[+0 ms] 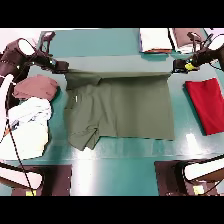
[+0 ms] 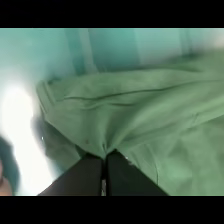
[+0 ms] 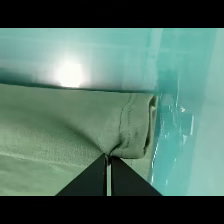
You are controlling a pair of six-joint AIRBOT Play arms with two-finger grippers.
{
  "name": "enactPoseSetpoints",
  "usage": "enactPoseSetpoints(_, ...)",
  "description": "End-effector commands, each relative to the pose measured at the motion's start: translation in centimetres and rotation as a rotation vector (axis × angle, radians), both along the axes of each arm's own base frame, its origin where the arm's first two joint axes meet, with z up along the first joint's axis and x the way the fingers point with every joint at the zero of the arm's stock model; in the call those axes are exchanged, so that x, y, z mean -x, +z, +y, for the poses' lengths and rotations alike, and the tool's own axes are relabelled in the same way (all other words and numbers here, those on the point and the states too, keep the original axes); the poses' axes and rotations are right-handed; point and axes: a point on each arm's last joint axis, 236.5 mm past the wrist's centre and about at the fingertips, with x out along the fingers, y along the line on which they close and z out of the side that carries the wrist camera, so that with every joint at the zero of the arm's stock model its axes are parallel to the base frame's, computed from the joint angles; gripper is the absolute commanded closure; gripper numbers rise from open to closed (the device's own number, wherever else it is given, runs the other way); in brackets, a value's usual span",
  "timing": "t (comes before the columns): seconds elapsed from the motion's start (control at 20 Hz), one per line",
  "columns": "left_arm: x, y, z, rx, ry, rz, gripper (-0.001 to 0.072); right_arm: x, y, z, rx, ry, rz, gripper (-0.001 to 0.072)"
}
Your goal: Fold the shirts.
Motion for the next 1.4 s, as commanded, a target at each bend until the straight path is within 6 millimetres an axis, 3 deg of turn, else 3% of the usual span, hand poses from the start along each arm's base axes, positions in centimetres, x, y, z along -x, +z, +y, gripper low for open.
enactPoseSetpoints(0.0, 2.4, -3.1, -0.2, -0.013, -0.051, 0.113, 0.068, 1.9, -2.4, -0.1, 0.019, -0.002, 0.055, 0.0698)
enactPoseSetpoints(0.15, 4.5, -6.8, -0.1, -0.01, -0.046, 0.203, 0.0679, 4.5, -5.7, 0.3, 0.004, -0.013, 0.122, 0.0698)
enactPoseSetpoints(0.3, 6.7, -10.0, 0.1, -0.013, -0.037, 0.28, 0.0679, 6.0, -7.7, 0.7, -0.009, -0.022, 0.16, 0.0696)
enactPoseSetpoints(0.45, 7.5, -10.6, 0.1, -0.012, -0.038, 0.31, 0.0673, 6.3, -7.7, 0.8, -0.015, -0.022, 0.165, 0.0695)
enactPoseSetpoints(0.5, 7.6, -10.4, 0.1, -0.009, -0.03, 0.316, 0.0417, 6.1, -7.2, 1.3, -0.036, -0.025, 0.153, 0.0679)
enactPoseSetpoints(0.55, 7.7, -10.1, 0.2, -0.007, -0.008, 0.322, 0.0129, 5.7, -6.5, 1.6, -0.058, -0.034, 0.125, 0.0517)
enactPoseSetpoints(0.6, 8.0, -9.4, 0.5, -0.015, 0.008, 0.324, 0.0139, 5.2, -5.4, 1.8, -0.077, -0.047, 0.086, 0.0359)
enactPoseSetpoints(0.75, 9.0, -4.9, 1.8, -0.064, 0.013, 0.267, 0.0163, 5.9, -1.2, 1.2, -0.081, -0.054, 0.015, 0.0358)
enactPoseSetpoints(0.85, 11.7, -2.5, 2.4, -0.076, 0.03, 0.261, 0.0163, 8.3, 1.2, 1.3, -0.075, -0.01, 0.021, 0.0358)
enactPoseSetpoints(0.95, 15.9, -2.6, 2.6, -0.062, 0.068, 0.301, 0.0163, 10.1, 3.3, 1.7, -0.069, 0.023, 0.018, 0.0358)
enactPoseSetpoints(1.1, 23.7, -5.8, 2.9, -0.043, 0.113, 0.406, 0.0162, 11.8, 5.6, 2.7, -0.071, 0.054, -0.002, 0.0358)
enactPoseSetpoints(1.15, 26.1, -6.9, 2.8, -0.033, 0.124, 0.439, 0.0162, 12.3, 6.0, 3.1, -0.069, 0.067, -0.001, 0.0323)
enactPoseSetpoints(1.25, 30.1, -8.7, 1.9, 0.02, 0.142, 0.5, 0.0162, 13.4, 5.5, 3.4, -0.071, 0.066, 0.007, 0.0321)
enactPoseSetpoints(1.35, 32.1, -9.8, 0.6, 0.089, 0.151, 0.527, 0.0162, 15.1, 4.0, 3.4, -0.081, 0.053, 0.042, 0.0321)
